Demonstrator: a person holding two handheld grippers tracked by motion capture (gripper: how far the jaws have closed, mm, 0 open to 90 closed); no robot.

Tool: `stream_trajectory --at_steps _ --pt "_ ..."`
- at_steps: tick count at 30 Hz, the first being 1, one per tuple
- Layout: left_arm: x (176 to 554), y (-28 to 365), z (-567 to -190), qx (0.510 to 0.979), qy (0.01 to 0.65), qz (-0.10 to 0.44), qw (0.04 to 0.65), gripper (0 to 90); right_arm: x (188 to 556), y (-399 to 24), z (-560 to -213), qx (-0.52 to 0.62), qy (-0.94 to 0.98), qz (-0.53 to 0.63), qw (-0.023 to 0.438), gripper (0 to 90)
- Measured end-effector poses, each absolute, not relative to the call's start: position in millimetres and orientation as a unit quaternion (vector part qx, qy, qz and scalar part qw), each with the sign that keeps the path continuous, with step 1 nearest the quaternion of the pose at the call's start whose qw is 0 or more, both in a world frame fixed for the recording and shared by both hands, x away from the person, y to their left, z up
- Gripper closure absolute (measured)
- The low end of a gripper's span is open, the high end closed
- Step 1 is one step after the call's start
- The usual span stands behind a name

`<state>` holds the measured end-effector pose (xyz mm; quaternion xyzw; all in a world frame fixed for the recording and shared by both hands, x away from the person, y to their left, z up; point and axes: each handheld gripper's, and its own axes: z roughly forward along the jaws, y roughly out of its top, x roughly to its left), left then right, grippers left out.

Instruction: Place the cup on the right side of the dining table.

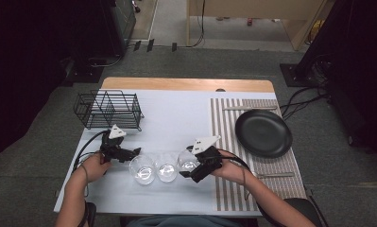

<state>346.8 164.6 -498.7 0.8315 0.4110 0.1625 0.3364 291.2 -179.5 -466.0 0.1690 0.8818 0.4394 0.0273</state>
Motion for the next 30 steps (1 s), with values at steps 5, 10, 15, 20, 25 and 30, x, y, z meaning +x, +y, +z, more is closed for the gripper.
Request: stream_trajectory --at_steps 5,10,15,20,25,30 --pt "346.8 164.6 -498.7 0.832 0.411 0.162 0.336 0.0 291.3 -179.1 -468.2 0.166 0.884 0.437 0.025 7.1" --pt "346.8 164.6 -498.7 0.832 0.411 0.163 0.336 0.0 291.3 -178.7 -469.0 0.166 0.882 0.441 0.014 7.1" --pt "346.8 164.6 -498.7 0.832 0.411 0.162 0.336 0.0 291.3 -178.1 -469.9 0.166 0.885 0.434 0.015 7.1" --pt "346.8 164.6 -498.7 0.832 0.411 0.162 0.336 0.0 291.0 -178.3 -471.0 0.164 0.889 0.428 0.019 14.5" --pt "346.8 164.6 -498.7 0.832 0.411 0.163 0.336 0.0 291.3 -178.7 -472.9 0.155 0.890 0.429 0.013 17.7" --pt "346.9 164.7 -498.7 0.832 0.411 0.162 0.336 0.0 291.8 -179.6 -473.4 0.145 0.891 0.430 0.015 18.8"
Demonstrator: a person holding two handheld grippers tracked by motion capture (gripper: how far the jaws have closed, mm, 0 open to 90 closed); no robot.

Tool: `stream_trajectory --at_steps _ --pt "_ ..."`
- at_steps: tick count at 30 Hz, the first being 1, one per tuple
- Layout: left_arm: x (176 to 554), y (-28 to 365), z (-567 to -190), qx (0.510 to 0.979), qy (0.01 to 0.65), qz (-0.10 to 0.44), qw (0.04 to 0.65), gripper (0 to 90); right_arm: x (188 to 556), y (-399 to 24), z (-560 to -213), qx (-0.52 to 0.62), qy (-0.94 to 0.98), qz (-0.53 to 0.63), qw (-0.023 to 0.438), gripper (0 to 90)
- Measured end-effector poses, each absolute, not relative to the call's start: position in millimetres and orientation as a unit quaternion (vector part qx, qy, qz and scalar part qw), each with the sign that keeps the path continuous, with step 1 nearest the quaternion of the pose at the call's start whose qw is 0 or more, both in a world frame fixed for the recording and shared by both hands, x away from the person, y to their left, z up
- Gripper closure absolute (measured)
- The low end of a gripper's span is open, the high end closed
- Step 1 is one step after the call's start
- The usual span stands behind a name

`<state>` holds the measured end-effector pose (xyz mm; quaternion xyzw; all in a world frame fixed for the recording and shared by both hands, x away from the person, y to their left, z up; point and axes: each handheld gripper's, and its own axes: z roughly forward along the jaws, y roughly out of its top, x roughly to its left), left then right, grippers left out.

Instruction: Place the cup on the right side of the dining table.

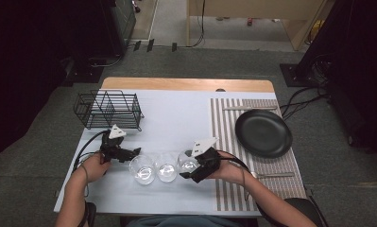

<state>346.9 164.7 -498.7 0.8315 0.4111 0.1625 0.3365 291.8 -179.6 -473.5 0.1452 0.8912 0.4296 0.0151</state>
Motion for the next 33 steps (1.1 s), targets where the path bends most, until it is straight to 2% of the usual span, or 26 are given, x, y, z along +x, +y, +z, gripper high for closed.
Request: stream_trajectory --at_steps 33 --pt "346.9 164.6 -498.7 0.831 0.411 0.162 0.337 0.0 295.0 -181.3 -468.4 0.138 0.895 0.423 0.008 19.4"
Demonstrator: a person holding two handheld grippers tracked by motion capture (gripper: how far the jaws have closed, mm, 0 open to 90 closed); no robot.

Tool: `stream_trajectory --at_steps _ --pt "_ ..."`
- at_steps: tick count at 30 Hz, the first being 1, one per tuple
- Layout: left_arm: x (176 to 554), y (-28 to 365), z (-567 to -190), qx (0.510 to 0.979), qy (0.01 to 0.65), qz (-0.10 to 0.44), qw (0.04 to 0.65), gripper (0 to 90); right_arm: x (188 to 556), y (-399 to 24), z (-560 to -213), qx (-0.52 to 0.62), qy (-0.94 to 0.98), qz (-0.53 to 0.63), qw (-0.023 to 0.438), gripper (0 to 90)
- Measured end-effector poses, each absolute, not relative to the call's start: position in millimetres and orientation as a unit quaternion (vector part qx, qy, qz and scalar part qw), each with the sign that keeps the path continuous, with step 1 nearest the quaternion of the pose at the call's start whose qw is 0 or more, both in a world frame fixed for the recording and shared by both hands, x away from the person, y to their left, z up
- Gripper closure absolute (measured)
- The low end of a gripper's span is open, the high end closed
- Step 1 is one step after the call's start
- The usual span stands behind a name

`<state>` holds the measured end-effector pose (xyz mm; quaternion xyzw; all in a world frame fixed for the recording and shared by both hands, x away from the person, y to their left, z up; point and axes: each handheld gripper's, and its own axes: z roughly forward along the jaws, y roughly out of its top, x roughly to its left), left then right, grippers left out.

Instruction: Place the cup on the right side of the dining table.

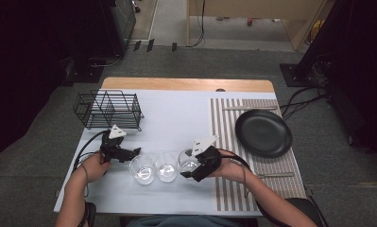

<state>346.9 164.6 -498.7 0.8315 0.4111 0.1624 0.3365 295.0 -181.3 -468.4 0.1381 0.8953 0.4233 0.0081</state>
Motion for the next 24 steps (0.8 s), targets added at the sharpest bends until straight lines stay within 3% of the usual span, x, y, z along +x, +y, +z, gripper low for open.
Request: stream_trajectory --at_steps 24 --pt "346.9 164.6 -498.7 0.831 0.411 0.162 0.337 0.0 296.2 -184.4 -457.9 0.145 0.890 0.433 0.012 19.5"
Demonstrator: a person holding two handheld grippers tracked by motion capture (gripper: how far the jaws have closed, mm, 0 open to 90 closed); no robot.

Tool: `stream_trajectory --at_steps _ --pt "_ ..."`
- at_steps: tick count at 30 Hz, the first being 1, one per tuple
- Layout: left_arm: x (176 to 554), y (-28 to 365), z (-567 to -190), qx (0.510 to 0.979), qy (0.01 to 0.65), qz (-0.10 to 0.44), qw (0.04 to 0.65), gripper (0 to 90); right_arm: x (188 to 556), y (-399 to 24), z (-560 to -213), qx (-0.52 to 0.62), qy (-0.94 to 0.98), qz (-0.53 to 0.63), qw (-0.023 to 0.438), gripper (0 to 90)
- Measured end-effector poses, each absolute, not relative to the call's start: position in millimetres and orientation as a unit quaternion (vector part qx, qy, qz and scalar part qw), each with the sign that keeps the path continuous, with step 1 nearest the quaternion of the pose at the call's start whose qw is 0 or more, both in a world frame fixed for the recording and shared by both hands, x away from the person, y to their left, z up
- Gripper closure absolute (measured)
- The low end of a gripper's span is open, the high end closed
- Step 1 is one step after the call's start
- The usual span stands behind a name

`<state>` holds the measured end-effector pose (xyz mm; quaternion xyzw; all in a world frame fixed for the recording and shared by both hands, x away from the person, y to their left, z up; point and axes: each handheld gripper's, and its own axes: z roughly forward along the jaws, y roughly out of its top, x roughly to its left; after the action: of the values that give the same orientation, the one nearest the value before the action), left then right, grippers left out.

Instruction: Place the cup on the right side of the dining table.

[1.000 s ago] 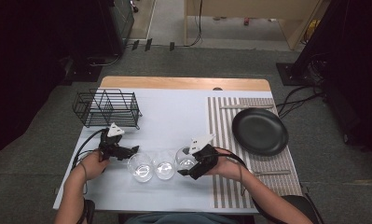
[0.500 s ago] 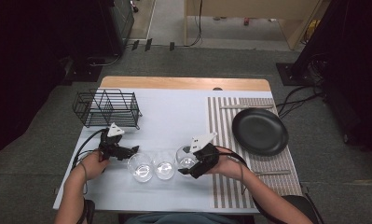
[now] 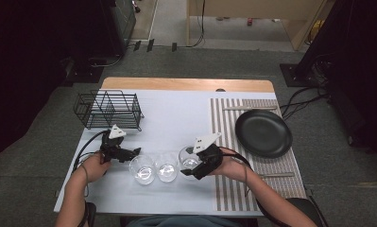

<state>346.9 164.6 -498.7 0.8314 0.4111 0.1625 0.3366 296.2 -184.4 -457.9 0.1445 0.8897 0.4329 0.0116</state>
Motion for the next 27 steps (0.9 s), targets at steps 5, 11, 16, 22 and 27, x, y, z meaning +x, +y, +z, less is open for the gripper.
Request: stream_trajectory --at_steps 5,11,16,22,27 --pt "346.9 164.6 -498.7 0.832 0.411 0.162 0.336 0.0 296.8 -185.2 -456.4 0.146 0.888 0.436 0.013 19.6" --pt "346.9 164.6 -498.7 0.832 0.411 0.162 0.336 0.0 297.1 -186.0 -455.4 0.149 0.888 0.435 0.012 19.5" --pt "346.9 164.6 -498.7 0.832 0.411 0.162 0.336 0.0 298.6 -186.8 -455.4 0.154 0.887 0.435 0.010 19.6" --pt "346.9 164.6 -498.8 0.831 0.411 0.163 0.337 0.0 299.9 -187.8 -455.6 0.163 0.888 0.431 0.014 19.6" --pt "346.9 164.6 -498.8 0.831 0.411 0.163 0.337 0.0 301.4 -189.7 -455.1 0.170 0.886 0.431 0.015 19.6"
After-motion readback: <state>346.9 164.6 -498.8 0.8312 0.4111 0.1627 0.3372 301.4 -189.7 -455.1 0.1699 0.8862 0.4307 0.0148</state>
